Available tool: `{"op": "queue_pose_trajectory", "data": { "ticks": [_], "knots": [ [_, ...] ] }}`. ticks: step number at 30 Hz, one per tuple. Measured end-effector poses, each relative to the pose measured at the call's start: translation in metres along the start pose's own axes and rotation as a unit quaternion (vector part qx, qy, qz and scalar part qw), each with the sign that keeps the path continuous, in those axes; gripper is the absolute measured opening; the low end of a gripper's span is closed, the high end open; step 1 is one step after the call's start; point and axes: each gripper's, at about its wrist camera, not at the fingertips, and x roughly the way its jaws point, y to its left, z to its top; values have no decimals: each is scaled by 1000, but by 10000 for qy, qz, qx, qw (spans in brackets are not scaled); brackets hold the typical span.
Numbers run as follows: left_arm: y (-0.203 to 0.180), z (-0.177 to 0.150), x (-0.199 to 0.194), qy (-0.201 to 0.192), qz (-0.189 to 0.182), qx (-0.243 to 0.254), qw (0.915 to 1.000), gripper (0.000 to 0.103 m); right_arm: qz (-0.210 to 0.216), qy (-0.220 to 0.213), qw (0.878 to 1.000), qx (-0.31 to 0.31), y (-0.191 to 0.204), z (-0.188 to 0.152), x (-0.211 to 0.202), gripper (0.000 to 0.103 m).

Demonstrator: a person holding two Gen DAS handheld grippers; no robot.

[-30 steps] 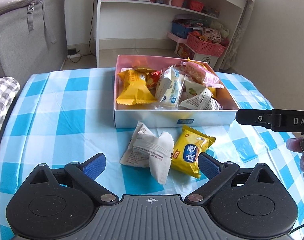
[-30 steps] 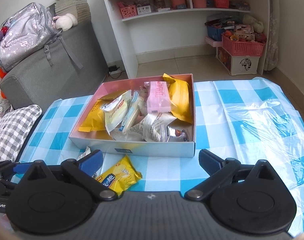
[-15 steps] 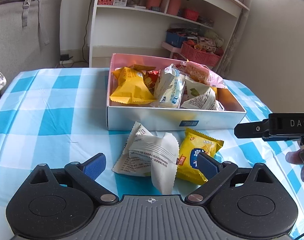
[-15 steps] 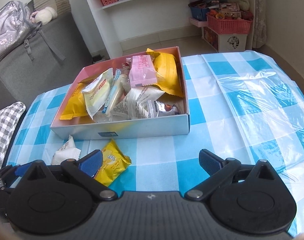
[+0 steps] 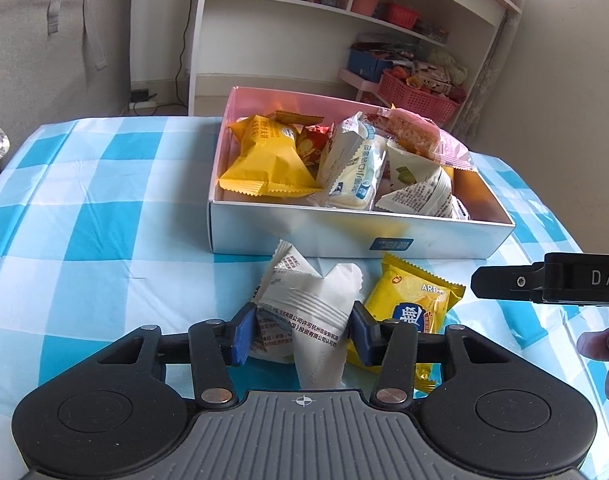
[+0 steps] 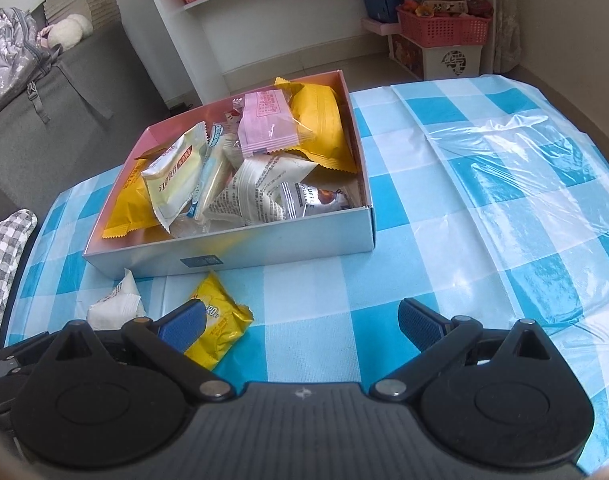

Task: Organize snacks
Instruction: 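Grasp the crumpled white pack with the left gripper while the right gripper moves to the yellow chip pack, then grasp the yellow chip pack with the right gripper while the left gripper holds the white pack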

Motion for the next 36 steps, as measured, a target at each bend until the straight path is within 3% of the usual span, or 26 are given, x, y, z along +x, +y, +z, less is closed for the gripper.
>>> {"op": "queue_pose_trajectory", "data": {
  "ticks": [13,21,27,36],
  "knots": [
    [23,-5,-26,123,876,346,9955,45,-49,-51,9999,-147,41,-8,11,99],
    [34,-11,-33,230,942,321,9948,46,-435,-95,9976,-535,73,-17,28,98],
    [34,-13,-33,261,906,395,9948,47,-793,-37,9890,-1247,76,-27,33,92],
    [38,-14,-33,272,808,389,9956,49,-483,40,9843,-1697,39,-25,24,91]
  ]
}}
